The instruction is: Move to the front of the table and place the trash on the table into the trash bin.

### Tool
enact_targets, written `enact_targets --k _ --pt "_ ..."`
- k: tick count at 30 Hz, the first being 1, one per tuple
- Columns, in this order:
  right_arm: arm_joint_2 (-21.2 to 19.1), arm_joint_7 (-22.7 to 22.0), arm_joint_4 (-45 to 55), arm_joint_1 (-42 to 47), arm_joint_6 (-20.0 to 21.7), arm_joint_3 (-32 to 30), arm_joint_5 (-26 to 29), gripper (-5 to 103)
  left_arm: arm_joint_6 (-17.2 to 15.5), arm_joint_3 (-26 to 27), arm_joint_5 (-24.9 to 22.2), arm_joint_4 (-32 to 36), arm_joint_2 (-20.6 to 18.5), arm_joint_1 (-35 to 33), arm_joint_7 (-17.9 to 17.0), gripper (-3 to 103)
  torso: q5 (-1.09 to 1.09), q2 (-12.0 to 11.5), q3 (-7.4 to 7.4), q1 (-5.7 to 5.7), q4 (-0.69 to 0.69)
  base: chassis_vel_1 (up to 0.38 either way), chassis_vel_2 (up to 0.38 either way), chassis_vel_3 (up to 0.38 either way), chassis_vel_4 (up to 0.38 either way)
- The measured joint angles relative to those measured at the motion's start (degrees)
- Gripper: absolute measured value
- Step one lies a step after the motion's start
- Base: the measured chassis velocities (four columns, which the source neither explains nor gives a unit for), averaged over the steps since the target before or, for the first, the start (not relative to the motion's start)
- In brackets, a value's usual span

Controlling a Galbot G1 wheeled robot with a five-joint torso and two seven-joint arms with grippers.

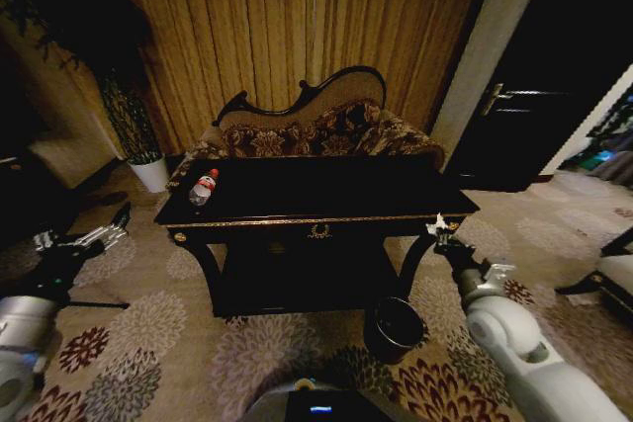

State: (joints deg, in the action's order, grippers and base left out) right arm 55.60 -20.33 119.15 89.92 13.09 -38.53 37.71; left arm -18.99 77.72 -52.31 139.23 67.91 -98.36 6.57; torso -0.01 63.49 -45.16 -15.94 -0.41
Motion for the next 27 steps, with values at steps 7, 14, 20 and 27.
enact_targets --k 7,14,20,27 --pt "4.2 2.6 -13.7 -1.5 -2.0 4.0 -7.3 1 0.1 0.1 0.0 -0.2 0.4 -0.2 0.0 100 0.02 0.0 -0.01 -0.02 0.00 0.000 0.000 0.000 0.000" --pt "5.8 2.9 -21.7 -3.9 -3.2 6.3 -9.2 1 0.2 0.3 -0.1 -0.2 0.4 -0.3 0.1 100 0.01 0.0 0.00 -0.01 0.00 0.000 0.000 0.000 0.000" --pt "8.0 3.1 -31.4 -7.8 -5.7 9.4 -12.3 1 0.2 0.2 -0.1 -0.3 0.3 -0.1 0.1 100 0.00 0.0 0.00 -0.01 0.01 0.000 0.000 0.000 0.000" --pt "9.3 3.3 -36.1 -9.4 -6.4 10.7 -13.6 1 0.2 0.1 -0.1 -0.2 0.6 -0.1 0.1 100 0.00 0.0 -0.01 -0.01 0.00 0.000 0.000 0.000 0.000"
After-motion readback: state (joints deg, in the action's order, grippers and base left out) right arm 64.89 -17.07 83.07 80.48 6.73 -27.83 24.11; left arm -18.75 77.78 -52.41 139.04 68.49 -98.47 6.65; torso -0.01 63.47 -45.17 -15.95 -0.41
